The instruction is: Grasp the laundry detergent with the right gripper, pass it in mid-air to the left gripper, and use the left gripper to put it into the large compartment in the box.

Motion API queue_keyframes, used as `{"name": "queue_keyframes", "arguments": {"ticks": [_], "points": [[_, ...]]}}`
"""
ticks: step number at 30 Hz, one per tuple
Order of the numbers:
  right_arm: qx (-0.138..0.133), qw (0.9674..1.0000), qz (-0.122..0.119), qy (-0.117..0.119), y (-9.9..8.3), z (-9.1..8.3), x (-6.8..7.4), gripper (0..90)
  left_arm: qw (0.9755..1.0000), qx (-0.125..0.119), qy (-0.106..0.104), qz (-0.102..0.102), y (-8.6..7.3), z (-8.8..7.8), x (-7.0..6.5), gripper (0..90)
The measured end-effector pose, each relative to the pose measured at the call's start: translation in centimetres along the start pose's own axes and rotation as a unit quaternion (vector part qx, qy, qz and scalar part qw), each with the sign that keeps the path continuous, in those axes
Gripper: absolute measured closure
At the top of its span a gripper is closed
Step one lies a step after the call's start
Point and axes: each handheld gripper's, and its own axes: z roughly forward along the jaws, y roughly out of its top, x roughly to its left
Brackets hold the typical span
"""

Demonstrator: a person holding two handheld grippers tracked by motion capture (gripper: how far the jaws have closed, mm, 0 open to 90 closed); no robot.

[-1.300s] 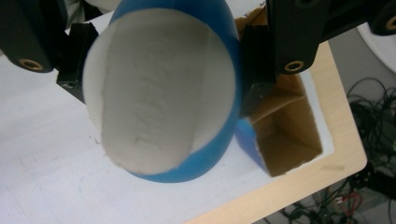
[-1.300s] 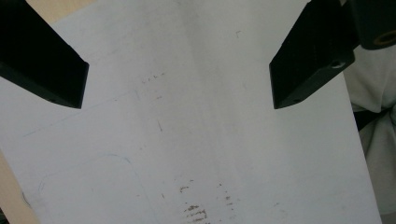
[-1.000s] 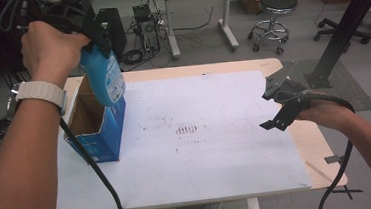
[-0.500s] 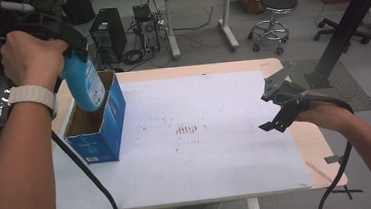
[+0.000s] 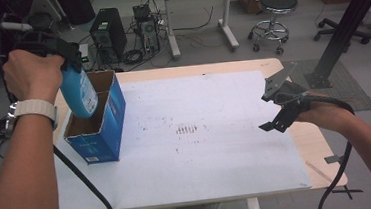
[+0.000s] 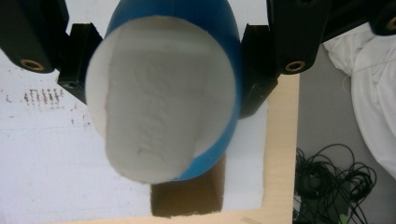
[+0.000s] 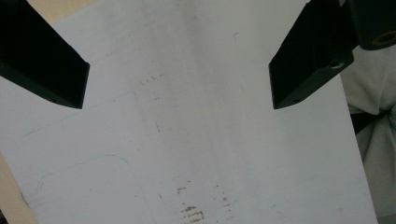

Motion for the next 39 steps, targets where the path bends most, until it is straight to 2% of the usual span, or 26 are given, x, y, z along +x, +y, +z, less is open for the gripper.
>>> {"name": "queue_keyframes", "arguments": {"ticks": [13, 33, 39], "points": [[0.004, 1.0, 0.004, -0.001, -0.1, 0.1, 0.1, 4.8, 1.0, 0.006, 0.002, -0.004, -1.4, 3.8, 0.9, 37.9], [0.012, 0.9999, 0.008, 0.003, -0.4, 0.8, 0.3, 4.7, 0.9999, 0.008, -0.006, 0.005, -3.7, 9.8, 0.9, 37.9], [0.013, 0.9999, 0.01, 0.004, -0.4, 1.0, 0.3, 4.7, 0.9998, 0.016, -0.006, 0.007, -4.4, 11.6, 0.9, 38.0]]}}
